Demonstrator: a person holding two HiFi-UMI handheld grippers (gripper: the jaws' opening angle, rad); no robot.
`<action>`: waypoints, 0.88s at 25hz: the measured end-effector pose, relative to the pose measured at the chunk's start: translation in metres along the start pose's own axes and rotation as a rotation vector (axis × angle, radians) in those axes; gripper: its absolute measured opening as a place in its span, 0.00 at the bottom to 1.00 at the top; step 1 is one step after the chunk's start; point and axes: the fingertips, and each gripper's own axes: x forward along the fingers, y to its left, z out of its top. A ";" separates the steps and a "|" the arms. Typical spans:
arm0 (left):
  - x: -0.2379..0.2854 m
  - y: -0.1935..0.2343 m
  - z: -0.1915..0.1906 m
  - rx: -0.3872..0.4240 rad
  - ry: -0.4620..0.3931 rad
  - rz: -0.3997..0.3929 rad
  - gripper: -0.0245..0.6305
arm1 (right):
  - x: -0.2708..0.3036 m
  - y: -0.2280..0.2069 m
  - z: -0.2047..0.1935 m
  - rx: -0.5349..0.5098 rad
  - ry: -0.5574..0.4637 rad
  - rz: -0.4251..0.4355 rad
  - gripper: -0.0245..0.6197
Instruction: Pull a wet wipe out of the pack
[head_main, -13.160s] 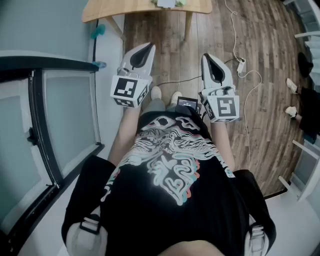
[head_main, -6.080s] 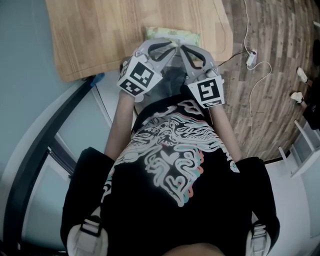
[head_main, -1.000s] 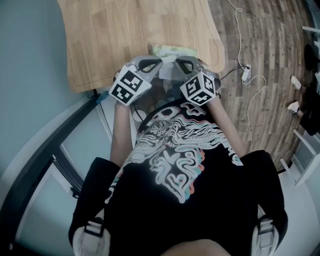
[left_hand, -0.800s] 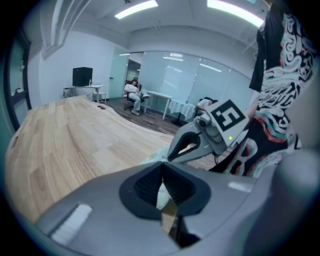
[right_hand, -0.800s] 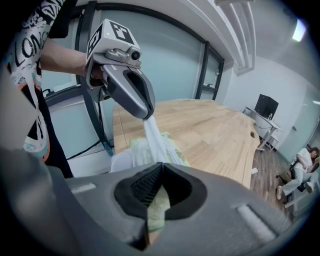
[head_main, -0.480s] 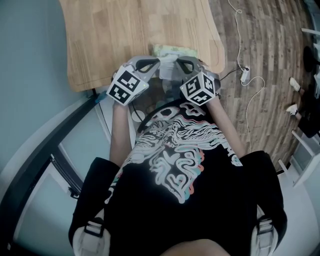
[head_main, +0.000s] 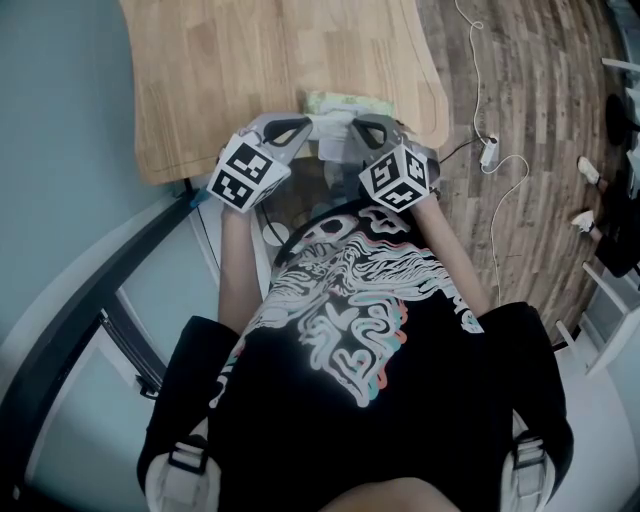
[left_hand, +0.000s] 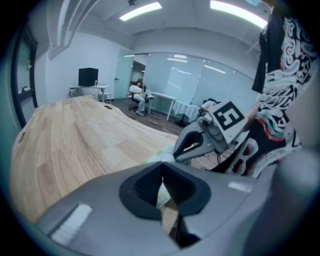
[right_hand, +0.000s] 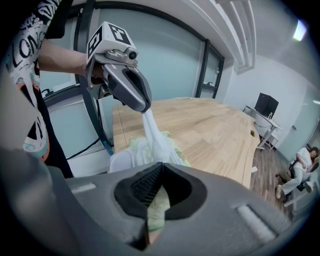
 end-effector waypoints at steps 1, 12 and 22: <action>-0.001 0.003 0.000 -0.002 -0.006 0.011 0.03 | 0.000 0.000 0.000 0.001 0.000 0.000 0.04; -0.008 0.014 -0.017 -0.025 0.012 0.037 0.02 | 0.001 -0.001 -0.001 0.007 -0.001 -0.002 0.04; -0.011 0.019 -0.024 -0.049 0.012 0.056 0.02 | 0.001 -0.001 -0.001 0.019 -0.002 0.005 0.04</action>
